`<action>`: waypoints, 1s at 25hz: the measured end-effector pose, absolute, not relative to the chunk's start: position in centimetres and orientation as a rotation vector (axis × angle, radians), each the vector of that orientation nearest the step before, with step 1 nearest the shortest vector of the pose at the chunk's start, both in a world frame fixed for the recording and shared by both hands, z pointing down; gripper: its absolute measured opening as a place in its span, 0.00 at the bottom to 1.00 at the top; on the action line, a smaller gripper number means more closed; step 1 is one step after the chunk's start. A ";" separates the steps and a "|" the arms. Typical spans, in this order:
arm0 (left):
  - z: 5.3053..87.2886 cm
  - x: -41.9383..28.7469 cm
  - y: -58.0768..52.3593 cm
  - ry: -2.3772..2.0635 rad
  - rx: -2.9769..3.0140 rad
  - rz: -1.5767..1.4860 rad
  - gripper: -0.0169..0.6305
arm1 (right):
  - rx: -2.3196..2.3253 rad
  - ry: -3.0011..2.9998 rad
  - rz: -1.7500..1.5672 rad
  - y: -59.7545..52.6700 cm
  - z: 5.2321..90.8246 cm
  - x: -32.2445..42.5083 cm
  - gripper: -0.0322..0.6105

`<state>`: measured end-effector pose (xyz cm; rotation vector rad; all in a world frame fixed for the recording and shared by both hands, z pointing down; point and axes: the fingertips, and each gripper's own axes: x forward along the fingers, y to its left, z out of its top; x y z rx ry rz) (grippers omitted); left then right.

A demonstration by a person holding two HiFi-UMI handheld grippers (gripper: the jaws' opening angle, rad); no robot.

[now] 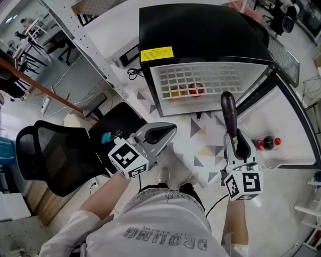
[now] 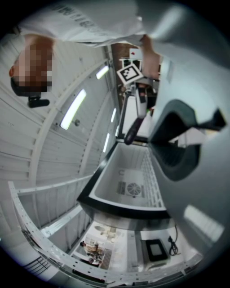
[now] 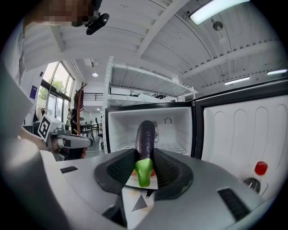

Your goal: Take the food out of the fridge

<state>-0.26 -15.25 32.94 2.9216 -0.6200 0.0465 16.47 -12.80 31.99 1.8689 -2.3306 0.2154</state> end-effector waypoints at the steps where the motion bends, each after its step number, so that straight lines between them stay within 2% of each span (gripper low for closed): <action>1: 32.9 -0.3 -15.4 -0.624 2.921 0.042 0.04 | 1.869 -2.333 0.214 -12.8 31.9 16.5 0.23; 25: 32.3 0.2 -16.0 -0.651 2.913 -0.019 0.04 | 1.874 -2.357 0.192 -12.5 30.1 16.6 0.23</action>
